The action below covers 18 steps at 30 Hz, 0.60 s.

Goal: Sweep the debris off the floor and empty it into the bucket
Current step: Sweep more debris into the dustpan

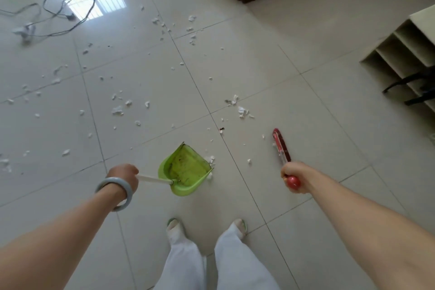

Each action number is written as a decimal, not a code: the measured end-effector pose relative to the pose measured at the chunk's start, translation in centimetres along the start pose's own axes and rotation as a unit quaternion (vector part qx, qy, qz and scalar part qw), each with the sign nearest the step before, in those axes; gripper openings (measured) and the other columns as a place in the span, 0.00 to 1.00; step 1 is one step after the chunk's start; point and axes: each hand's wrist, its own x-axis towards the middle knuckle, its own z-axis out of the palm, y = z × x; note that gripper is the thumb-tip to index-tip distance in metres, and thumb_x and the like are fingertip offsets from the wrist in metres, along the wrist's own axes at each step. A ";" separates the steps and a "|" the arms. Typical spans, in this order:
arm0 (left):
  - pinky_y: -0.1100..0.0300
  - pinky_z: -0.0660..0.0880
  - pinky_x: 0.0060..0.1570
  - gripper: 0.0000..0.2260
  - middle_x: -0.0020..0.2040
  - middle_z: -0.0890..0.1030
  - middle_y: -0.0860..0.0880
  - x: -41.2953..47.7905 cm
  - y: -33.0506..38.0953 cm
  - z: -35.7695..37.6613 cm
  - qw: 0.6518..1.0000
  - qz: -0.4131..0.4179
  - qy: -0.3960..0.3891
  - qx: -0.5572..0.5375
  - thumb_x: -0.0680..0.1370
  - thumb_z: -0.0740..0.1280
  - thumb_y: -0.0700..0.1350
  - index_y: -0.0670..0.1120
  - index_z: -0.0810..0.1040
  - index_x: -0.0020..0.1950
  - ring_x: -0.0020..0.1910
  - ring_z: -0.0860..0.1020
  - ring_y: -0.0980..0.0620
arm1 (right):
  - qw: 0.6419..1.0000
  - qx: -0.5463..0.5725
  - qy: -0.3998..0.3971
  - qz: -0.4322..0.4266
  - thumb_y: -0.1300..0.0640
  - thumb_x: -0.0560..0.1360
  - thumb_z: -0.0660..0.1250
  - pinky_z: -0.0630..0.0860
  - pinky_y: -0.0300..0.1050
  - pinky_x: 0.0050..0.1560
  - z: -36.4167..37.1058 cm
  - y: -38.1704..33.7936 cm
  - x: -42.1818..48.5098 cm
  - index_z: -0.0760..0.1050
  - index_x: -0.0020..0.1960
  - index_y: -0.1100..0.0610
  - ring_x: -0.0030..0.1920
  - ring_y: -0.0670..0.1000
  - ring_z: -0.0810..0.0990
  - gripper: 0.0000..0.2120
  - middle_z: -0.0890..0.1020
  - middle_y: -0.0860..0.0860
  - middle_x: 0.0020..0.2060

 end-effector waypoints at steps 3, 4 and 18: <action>0.62 0.70 0.63 0.17 0.64 0.77 0.47 0.3 -2.2 0.9 1.000 -0.009 -0.012 0.005 0.79 0.59 0.39 0.49 0.77 0.65 0.65 0.75 0.48 | 0.999 -0.041 -0.024 -0.017 0.68 0.74 0.55 0.68 0.35 0.27 4.1 -1.1 -1.1 0.66 0.44 0.57 0.19 0.47 0.71 0.07 0.71 0.53 0.27; 0.62 0.70 0.63 0.17 0.65 0.77 0.47 0.4 -2.9 1.1 1.000 -0.009 -0.015 0.006 0.79 0.59 0.39 0.48 0.77 0.65 0.65 0.75 0.48 | 0.998 -0.056 -0.031 -0.026 0.68 0.74 0.54 0.68 0.37 0.29 5.6 -1.3 -1.6 0.67 0.44 0.57 0.23 0.48 0.72 0.08 0.71 0.54 0.30; 0.62 0.74 0.59 0.16 0.59 0.81 0.48 3.2 -15.1 2.7 0.999 -0.006 -0.042 0.012 0.78 0.58 0.38 0.47 0.79 0.61 0.59 0.78 0.49 | 0.971 -0.190 -0.107 -0.094 0.67 0.74 0.53 0.69 0.38 0.26 23.6 2.0 -11.5 0.69 0.48 0.60 0.29 0.50 0.72 0.08 0.72 0.55 0.35</action>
